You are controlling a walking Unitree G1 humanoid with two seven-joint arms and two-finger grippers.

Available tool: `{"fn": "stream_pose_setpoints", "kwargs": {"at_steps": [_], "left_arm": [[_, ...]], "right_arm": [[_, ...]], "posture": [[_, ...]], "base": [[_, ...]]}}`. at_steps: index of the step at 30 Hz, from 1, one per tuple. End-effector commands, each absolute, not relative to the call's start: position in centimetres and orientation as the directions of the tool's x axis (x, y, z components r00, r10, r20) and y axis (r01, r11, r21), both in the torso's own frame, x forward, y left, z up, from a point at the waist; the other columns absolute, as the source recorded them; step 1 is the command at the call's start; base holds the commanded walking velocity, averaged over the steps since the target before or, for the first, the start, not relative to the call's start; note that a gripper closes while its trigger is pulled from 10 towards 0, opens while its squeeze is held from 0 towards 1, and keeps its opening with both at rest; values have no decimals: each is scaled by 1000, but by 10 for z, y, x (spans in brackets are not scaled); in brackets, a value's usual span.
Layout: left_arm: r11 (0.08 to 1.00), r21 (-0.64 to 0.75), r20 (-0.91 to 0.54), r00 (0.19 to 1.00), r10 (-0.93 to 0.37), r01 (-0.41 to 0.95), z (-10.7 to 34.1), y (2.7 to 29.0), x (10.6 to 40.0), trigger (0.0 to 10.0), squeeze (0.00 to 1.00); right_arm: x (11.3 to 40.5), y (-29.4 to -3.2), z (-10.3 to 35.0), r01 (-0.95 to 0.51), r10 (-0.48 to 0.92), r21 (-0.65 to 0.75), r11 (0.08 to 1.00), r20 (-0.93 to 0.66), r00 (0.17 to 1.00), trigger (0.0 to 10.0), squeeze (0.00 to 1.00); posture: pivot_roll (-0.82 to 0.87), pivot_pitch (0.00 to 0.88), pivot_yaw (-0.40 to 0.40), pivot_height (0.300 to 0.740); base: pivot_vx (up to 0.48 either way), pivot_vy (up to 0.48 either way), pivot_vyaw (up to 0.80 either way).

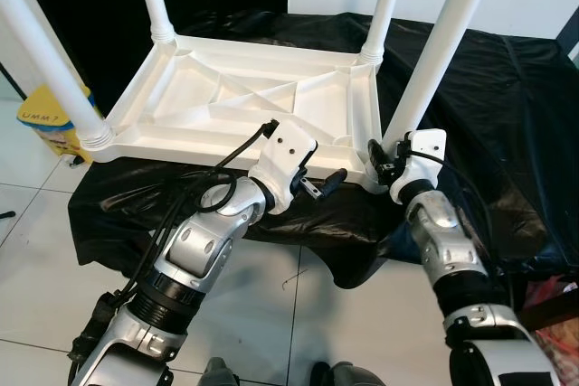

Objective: Building children table

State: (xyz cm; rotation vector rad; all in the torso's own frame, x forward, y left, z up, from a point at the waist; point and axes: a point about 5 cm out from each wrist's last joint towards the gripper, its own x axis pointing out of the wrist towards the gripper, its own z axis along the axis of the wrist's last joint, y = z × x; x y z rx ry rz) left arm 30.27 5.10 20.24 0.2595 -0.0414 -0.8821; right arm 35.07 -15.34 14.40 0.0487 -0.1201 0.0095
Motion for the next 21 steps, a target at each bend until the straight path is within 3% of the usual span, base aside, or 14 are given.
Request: {"fn": "stream_pose_setpoints", "kwargs": {"at_steps": [1,3,7,18,19,20,21], "left_arm": [[578,217,-96,606,-789,787,195,50,301,10000,0],[578,217,-96,606,-789,787,195,50,301,10000,0],[582,220,-91,610,-787,783,196,51,303,10000,0],[579,229,-86,608,-789,783,197,52,305,10000,0],[579,228,-84,608,-789,783,197,51,305,10000,0],[579,227,-83,608,-790,783,197,51,305,10000,0],[579,227,-83,608,-790,783,197,51,305,10000,0]], "right_arm": [[341,-158,119,159,-160,73,985,4,987,10000,0],[341,-158,119,159,-160,73,985,4,987,10000,0],[336,-128,120,112,-114,129,985,13,993,10000,0],[336,-128,130,131,-140,131,983,61,988,10000,0],[336,-128,132,133,-143,126,983,70,987,10000,443],[334,-127,136,124,-137,133,983,91,986,10000,1000],[334,-127,136,124,-137,133,983,91,986,10000,1000]], "posture": [[14,98,-62,740],[14,98,-62,740],[14,87,-54,740],[14,78,-53,740],[14,80,-55,740],[13,82,-53,740],[13,82,-53,740]], "base": [[0,0,0],[0,0,0],[0,0,0],[0,0,0],[0,0,0],[0,0,0],[0,0,0]]}}
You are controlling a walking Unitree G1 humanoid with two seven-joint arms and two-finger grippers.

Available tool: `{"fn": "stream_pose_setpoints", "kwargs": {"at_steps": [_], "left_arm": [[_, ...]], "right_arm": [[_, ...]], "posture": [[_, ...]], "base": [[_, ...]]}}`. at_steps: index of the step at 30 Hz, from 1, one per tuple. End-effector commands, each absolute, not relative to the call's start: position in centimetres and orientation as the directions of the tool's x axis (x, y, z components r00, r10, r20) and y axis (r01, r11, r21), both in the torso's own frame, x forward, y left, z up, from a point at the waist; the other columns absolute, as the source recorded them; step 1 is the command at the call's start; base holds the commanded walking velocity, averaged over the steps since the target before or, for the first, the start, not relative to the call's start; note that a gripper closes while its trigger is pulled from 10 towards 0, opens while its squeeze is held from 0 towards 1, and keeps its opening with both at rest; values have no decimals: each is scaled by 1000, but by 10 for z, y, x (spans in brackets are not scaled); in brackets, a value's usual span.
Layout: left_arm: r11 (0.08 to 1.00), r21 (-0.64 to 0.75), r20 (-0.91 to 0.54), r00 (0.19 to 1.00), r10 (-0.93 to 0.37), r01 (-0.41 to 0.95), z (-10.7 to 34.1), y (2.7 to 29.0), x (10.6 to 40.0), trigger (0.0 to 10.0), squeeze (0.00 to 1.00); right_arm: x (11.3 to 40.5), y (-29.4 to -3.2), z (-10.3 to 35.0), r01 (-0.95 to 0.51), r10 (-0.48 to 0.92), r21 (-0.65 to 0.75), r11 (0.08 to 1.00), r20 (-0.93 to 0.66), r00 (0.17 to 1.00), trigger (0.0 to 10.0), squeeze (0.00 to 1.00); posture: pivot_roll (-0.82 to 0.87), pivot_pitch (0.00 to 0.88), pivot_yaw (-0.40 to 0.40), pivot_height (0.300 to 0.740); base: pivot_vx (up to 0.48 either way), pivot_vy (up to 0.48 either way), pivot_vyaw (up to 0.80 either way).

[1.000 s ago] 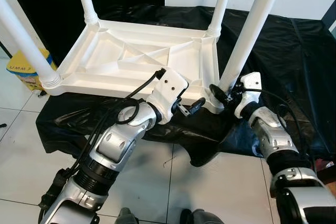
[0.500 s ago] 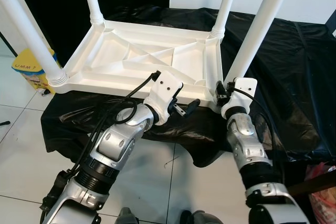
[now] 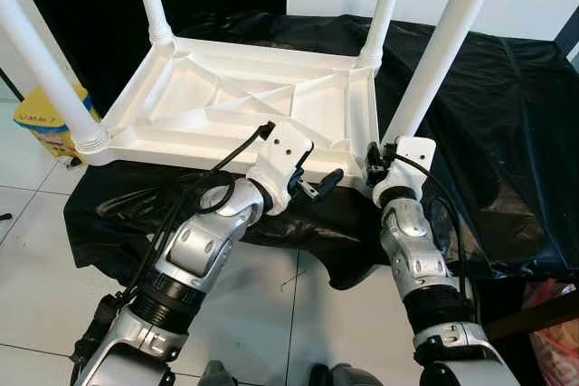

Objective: Building children table

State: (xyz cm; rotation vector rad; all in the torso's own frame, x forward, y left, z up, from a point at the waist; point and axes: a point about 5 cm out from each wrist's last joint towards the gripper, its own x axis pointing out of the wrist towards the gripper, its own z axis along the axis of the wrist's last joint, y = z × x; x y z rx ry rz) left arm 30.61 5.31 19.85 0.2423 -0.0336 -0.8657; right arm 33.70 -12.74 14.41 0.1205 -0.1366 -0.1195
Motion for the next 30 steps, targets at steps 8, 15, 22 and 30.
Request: {"fn": "stream_pose_setpoints", "kwargs": {"at_steps": [8,15,22,30], "left_arm": [[579,243,-81,611,-788,779,197,51,304,10000,0],[570,240,-83,602,-794,786,197,51,304,10000,0],[555,224,-72,581,-811,801,199,46,305,10000,0],[540,241,-78,570,-818,807,201,47,307,10000,0]], "right_arm": [[333,-146,154,-40,24,76,996,198,980,10000,1000],[334,-178,162,-271,276,-52,961,200,940,10000,0],[343,-180,162,-457,474,-143,878,120,872,10000,0],[359,-168,156,-550,565,-178,816,37,825,10000,0]], "posture": [[11,85,-51,740],[10,79,-53,740],[3,60,-58,740],[23,54,-42,740]], "base": [[0,0,0],[0,0,0],[0,0,0],[0,0,0]]}}
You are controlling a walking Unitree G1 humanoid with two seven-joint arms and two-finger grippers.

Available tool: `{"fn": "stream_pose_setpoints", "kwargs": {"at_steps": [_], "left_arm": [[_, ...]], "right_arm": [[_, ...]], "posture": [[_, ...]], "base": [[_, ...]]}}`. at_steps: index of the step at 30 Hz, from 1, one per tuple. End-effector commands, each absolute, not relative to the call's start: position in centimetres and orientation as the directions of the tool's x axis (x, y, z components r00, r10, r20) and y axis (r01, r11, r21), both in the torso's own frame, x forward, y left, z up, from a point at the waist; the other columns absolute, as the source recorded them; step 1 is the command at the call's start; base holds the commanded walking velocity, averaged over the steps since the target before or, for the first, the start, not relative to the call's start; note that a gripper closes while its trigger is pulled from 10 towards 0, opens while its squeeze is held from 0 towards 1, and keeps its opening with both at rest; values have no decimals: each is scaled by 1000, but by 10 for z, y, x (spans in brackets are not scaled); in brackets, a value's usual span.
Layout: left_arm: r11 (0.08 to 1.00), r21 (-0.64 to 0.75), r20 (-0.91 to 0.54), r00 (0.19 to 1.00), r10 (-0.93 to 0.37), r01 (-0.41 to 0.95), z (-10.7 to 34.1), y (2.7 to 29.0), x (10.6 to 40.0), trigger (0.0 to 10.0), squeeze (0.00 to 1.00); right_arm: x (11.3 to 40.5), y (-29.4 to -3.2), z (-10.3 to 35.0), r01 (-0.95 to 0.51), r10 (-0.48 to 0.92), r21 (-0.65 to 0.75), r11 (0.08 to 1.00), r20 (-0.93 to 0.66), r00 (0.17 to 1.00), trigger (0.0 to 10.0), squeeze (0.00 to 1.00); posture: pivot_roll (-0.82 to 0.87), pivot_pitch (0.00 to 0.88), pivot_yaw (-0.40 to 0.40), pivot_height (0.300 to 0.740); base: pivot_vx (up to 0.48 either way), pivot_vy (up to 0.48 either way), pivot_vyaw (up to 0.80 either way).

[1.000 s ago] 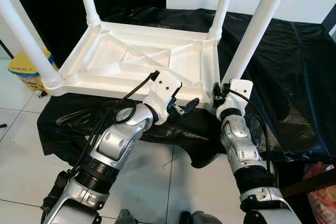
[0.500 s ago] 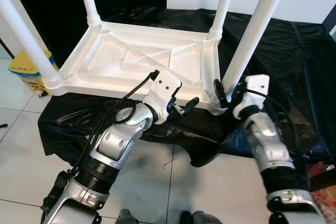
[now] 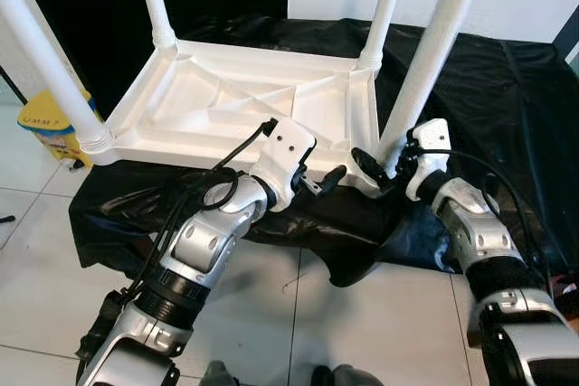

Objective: Building children table

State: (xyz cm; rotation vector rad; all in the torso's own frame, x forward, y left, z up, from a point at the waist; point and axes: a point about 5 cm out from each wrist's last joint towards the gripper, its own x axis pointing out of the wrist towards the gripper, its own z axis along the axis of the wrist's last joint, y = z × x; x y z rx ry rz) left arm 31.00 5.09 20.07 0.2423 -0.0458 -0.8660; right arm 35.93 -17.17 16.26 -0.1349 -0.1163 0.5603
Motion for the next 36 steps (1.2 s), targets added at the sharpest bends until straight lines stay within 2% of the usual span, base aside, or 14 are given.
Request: {"fn": "stream_pose_setpoints", "kwargs": {"at_steps": [1,2,3,12,13,21,25,27,28,30,32,33,34,36], "left_arm": [[538,241,-77,568,-819,808,202,47,306,10000,0],[538,241,-77,568,-819,808,202,47,306,10000,0],[537,239,-76,567,-820,809,202,47,305,10000,0],[547,223,-76,574,-816,807,200,47,301,10000,0],[548,222,-77,575,-814,806,200,48,301,10000,0],[551,214,-77,576,-814,807,199,48,300,10000,0],[551,203,-82,575,-814,810,197,47,299,10000,0],[549,199,-84,572,-816,812,196,47,298,10000,0],[549,199,-84,572,-816,812,196,47,298,10000,0],[546,196,-84,569,-818,815,196,47,297,10000,0],[546,196,-84,569,-818,815,196,47,297,10000,0],[544,193,-85,566,-820,817,196,46,297,10000,0],[544,193,-85,566,-820,817,196,46,297,10000,0],[541,189,-86,562,-823,820,195,45,296,10000,0]], "right_arm": [[360,-168,154,-546,559,-177,819,29,829,4392,0],[360,-168,154,-546,559,-177,819,29,829,4392,0],[361,-169,152,-543,554,-168,823,25,832,0,0],[359,-174,140,-552,557,-135,823,-2,830,0,0],[358,-176,139,-544,548,-126,830,-3,837,10000,0],[355,-179,136,-475,479,-99,874,19,877,10000,0],[351,-176,129,-356,358,-72,932,16,934,10000,0],[348,-172,124,-250,251,-26,968,12,968,10000,0],[348,-172,124,-250,251,-26,968,12,968,10000,0],[344,-168,120,-139,139,14,990,1,990,10000,0],[344,-168,120,-139,139,14,990,1,990,10000,0],[340,-164,117,-71,71,37,997,0,997,10000,0],[340,-164,117,-71,71,37,997,0,997,10000,0],[333,-160,114,63,-63,63,996,-4,998,10000,0]], "posture": [[34,58,-43,740],[34,58,-43,740],[38,57,-48,740],[55,68,-62,740],[53,72,-63,740],[41,80,-66,740],[33,86,-68,740],[22,92,-64,740],[22,92,-64,740],[14,96,-60,740],[14,96,-60,740],[13,97,-60,740],[13,97,-60,740],[6,102,-61,740]], "base": [[0,0,0],[0,0,0],[0,0,0],[0,0,0],[0,0,0],[0,0,0],[0,0,0],[0,0,0],[0,0,0],[0,0,0],[0,0,0],[0,0,0],[0,0,0],[0,0,0]]}}
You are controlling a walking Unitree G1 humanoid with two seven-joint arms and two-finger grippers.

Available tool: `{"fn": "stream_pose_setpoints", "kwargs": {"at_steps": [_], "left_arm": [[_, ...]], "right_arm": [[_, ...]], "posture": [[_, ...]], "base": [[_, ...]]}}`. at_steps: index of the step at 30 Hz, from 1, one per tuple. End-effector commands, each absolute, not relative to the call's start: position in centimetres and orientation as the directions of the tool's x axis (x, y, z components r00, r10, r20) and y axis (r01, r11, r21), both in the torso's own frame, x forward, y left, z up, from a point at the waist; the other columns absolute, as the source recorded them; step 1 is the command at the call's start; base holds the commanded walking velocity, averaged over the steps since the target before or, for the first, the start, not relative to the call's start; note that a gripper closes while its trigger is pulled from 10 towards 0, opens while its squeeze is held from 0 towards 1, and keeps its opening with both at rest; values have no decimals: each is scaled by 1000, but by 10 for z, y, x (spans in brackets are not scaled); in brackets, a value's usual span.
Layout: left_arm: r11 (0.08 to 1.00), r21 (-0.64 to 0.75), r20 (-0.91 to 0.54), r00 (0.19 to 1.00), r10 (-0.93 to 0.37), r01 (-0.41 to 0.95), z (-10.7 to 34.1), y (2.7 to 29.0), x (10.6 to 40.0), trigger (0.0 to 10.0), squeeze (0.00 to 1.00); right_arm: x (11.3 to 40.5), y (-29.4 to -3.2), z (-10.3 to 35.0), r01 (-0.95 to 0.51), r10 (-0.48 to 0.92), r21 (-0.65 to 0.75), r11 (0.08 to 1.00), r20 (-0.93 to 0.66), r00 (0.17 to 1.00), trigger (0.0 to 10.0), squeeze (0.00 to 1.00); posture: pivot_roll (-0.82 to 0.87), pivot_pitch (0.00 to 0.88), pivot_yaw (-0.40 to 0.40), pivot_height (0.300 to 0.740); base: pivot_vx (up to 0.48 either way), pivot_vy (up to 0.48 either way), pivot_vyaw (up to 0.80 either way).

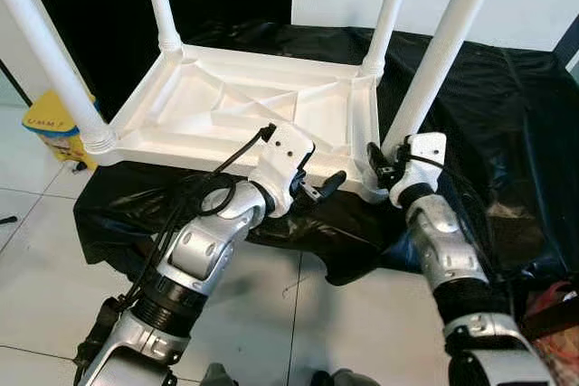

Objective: Building children table

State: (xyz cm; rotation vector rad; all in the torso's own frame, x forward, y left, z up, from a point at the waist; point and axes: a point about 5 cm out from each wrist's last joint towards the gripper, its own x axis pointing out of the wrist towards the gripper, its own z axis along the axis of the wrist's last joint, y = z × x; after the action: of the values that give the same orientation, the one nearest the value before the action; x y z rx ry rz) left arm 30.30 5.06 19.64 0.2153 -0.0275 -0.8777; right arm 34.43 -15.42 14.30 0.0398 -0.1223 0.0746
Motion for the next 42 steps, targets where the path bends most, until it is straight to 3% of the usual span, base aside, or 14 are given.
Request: {"fn": "stream_pose_setpoints", "kwargs": {"at_steps": [1,3,6,15,16,17,18,26,28,33,38,39,40,42], "left_arm": [[540,187,-86,561,-823,821,195,45,296,10000,0],[539,185,-86,560,-824,822,195,45,296,10000,0],[534,178,-89,553,-828,827,194,43,295,10000,0],[528,177,-91,548,-832,831,194,42,295,10000,0],[527,176,-92,547,-832,831,193,42,295,10000,0],[527,176,-92,547,-832,831,193,42,295,10000,0],[527,176,-92,547,-832,832,193,42,294,10000,0],[533,174,-86,552,-830,828,193,41,295,10000,0],[536,175,-85,555,-828,826,193,42,295,10000,0],[534,178,-86,554,-828,827,193,41,295,10000,0],[485,219,-87,512,-855,847,192,38,289,10000,0],[470,227,-91,499,-862,853,192,37,288,10000,0],[445,216,-97,473,-876,869,191,36,285,10000,0],[422,209,-102,449,-888,882,190,35,282,10000,0]], "right_arm": [[330,-159,113,123,-123,73,990,-8,992,10000,0],[326,-159,112,190,-189,87,978,-18,982,10000,0],[320,-142,113,169,-168,109,980,-16,986,10000,0],[315,-140,119,192,-192,126,973,-12,981,10000,0],[315,-139,120,195,-195,126,973,-13,981,10000,482],[315,-139,120,195,-195,126,973,-13,981,10000,482],[315,-140,123,187,-188,126,974,1,982,10000,1000],[314,-140,142,37,-47,96,995,107,993,10000,1000],[316,-150,151,-85,80,31,996,140,987,10000,1000],[317,-157,156,-182,183,-18,983,152,971,10000,1000],[321,-169,155,-360,371,-108,927,110,922,10000,1000],[322,-169,154,-391,402,-111,914,101,910,10000,537],[324,-169,153,-424,435,-115,898,92,896,10000,0],[325,-169,153,-449,460,-118,886,85,884,10000,0]], "posture": [[6,102,-61,740],[4,105,-60,740],[-12,111,-48,740],[-17,111,-54,740],[-17,111,-54,740],[-17,111,-54,740],[-17,108,-58,740],[-16,105,-68,740],[-18,108,-72,740],[-19,107,-72,740],[-18,97,-68,740],[-18,97,-68,740],[-17,96,-67,740],[-16,95,-64,740]], "base": [[0,0,0],[0,0,0],[0,0,0],[0,0,0],[0,0,0],[0,0,0],[0,0,0],[0,0,0],[0,0,0],[0,0,0],[0,0,0],[0,0,0],[0,0,0],[0,0,0]]}}
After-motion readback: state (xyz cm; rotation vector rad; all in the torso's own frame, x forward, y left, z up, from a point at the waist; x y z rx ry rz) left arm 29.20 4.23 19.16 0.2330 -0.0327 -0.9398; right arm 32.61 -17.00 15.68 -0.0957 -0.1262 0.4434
